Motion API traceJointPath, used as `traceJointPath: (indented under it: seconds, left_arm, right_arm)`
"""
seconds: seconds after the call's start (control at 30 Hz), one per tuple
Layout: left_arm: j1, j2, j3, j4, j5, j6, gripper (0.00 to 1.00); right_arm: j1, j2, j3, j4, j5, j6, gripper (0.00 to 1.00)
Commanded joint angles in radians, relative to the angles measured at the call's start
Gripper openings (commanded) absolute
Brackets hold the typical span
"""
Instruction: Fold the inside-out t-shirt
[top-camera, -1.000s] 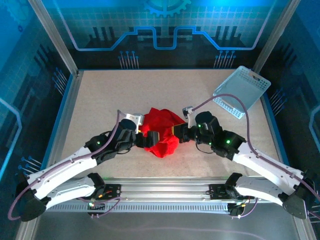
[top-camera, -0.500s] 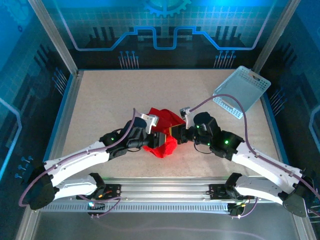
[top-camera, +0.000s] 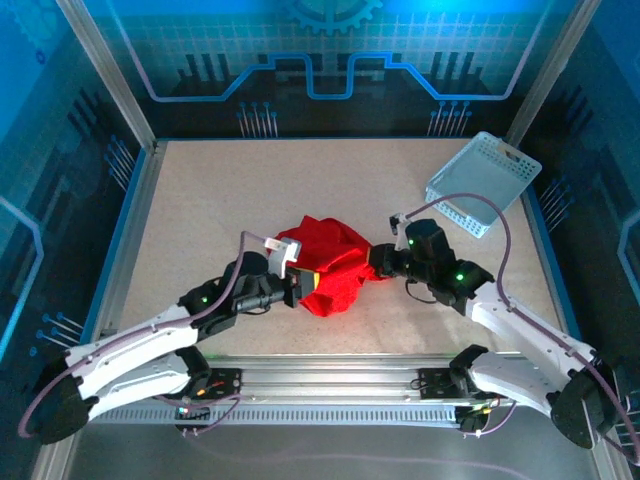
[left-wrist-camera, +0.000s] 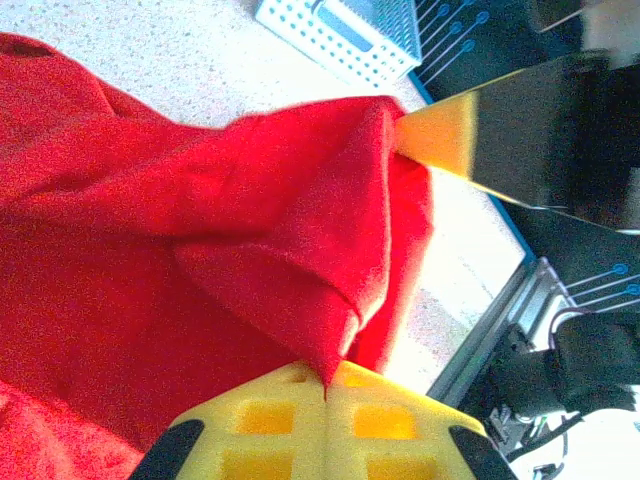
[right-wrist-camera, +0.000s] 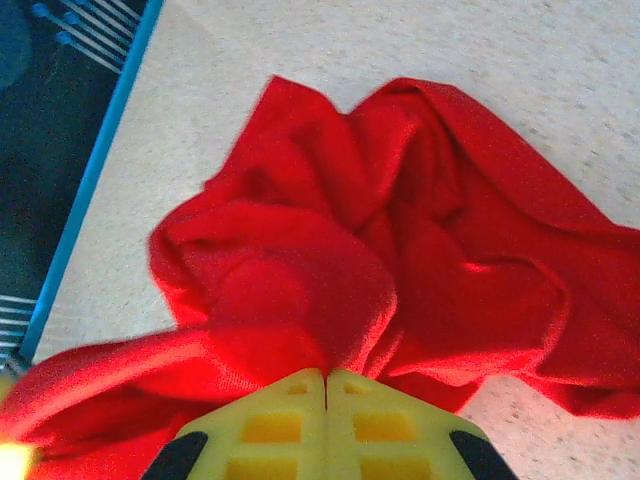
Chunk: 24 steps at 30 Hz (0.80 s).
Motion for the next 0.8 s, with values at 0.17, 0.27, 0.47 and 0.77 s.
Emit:
traceJointPath:
  seconds: [0.17, 0.27, 0.47, 0.77]
  left_arm:
    - [0.002, 0.012, -0.019, 0.142, 0.067, -0.037, 0.0]
    - [0.003, 0.04, -0.007, 0.156, 0.066, -0.038, 0.0]
    - [0.003, 0.092, 0.021, 0.183, 0.097, -0.037, 0.0]
    - [0.003, 0.135, 0.023, 0.223, 0.171, -0.047, 0.0]
  right_arm:
    - [0.011, -0.023, 0.023, -0.058, 0.007, -0.07, 0.27]
    - [0.086, -0.062, 0.074, -0.157, 0.099, -0.141, 0.51]
    - [0.277, -0.062, 0.131, -0.181, 0.164, -0.168, 0.54]
    - [0.299, 0.051, 0.099, 0.008, 0.04, -0.018, 0.46]
